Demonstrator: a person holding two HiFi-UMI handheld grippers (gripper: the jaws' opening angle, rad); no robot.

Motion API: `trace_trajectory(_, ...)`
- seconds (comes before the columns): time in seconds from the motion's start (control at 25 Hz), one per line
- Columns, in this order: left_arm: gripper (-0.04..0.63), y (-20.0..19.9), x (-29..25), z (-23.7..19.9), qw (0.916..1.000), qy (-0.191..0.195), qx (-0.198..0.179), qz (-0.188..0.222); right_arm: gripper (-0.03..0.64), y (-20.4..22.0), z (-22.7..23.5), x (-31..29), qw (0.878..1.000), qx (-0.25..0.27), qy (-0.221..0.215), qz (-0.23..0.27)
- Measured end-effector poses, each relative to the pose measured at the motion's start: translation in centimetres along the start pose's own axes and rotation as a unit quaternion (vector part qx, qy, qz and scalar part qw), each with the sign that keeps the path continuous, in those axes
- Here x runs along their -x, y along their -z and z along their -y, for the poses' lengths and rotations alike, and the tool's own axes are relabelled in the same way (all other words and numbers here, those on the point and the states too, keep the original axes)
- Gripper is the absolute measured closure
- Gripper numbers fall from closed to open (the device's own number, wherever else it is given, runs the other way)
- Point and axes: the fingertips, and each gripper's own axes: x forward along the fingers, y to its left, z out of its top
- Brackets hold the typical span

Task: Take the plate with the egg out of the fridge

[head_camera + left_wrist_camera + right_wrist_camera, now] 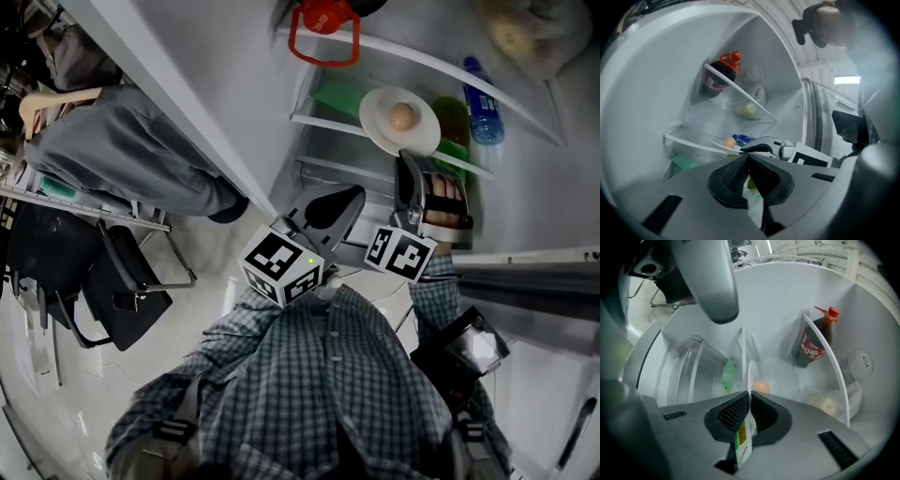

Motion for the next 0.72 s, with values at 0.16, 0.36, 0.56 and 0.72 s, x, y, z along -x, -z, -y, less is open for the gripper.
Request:
trace_trajectory(0.16,0.588,1.1,-1.5,0.1,0.9971,0.029,0.068,-0.018,0.597,0.2,0.2,0.6,1.000,-0.003,0.002,-0.002)
trace_trajectory(0.36,0.586,2.4,-3.3,-0.6,0.9899,0.036,0.132,-0.038,0.597,0.6,0.3,1.3,1.000,-0.004,0.003,-0.004)
trace_trajectory(0.56,0.529,1.0,-4.5,-1.7,0.9658,0.048,0.254,0.014,0.597,0.9,0.4,1.8,1.000,-0.004,0.005,-0.007)
trace_trajectory(0.72,0.488,-0.3,-5.4,-2.6,0.9322,0.062,0.352,0.058,0.597,0.8,0.4,2.3,1.000,-0.004,0.006,-0.006)
